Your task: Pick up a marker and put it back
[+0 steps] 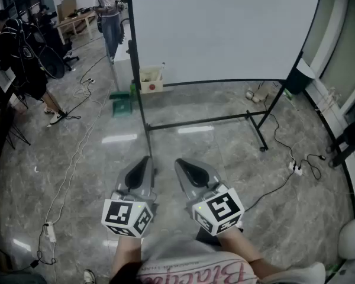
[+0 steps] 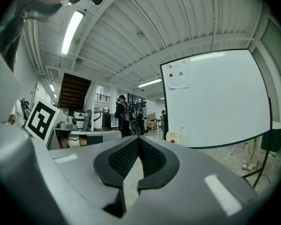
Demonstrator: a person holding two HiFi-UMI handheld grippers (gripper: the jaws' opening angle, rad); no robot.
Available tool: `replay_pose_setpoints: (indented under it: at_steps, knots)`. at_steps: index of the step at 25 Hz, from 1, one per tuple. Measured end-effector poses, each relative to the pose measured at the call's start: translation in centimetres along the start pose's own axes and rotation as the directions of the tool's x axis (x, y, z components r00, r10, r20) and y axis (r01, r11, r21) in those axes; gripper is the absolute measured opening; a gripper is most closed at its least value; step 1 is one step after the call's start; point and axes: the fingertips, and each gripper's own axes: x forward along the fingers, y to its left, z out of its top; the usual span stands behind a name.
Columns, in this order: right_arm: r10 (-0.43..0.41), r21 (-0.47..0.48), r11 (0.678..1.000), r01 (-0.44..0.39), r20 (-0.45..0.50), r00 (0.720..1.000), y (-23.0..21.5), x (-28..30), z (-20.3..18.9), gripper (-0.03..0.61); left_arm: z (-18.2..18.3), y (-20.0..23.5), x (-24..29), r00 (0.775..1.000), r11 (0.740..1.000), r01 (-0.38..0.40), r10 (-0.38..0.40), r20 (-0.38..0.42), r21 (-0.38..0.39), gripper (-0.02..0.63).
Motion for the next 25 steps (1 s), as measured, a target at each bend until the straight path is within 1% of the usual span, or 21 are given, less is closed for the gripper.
replay_pose_setpoints:
  at_steps: [5, 11, 16, 21, 25]
  knots:
    - [0.000, 0.001, 1.000, 0.000, -0.006, 1.000, -0.6, -0.5, 0.0, 0.000, -0.2, -0.6, 0.3, 1.000, 1.000, -0.003, 0.003, -0.001, -0.008, 0.000]
    - [0.007, 0.008, 1.000, -0.007, -0.019, 1.000, -1.5, -0.8, -0.5, 0.000, -1.4, -1.2, 0.3, 1.000, 1.000, -0.020, 0.020, -0.017, -0.022, 0.000]
    - [0.018, 0.017, 1.000, -0.018, -0.020, 1.000, -2.1, -0.3, -0.7, 0.000, -1.5, -0.7, 0.9, 0.999, 0.999, -0.040, 0.039, -0.021, -0.027, 0.000]
    - [0.026, 0.005, 1.000, -0.026, -0.003, 1.000, -3.5, 1.4, -0.6, 0.002, -1.7, 0.3, 3.1, 0.999, 0.999, -0.036, 0.036, -0.030, -0.023, -0.001]
    - [0.020, 0.008, 1.000, -0.020, -0.008, 1.000, -5.5, 4.2, -0.5, 0.002, -1.4, 2.0, 6.1, 0.999, 1.000, -0.027, 0.026, -0.032, -0.017, 0.000]
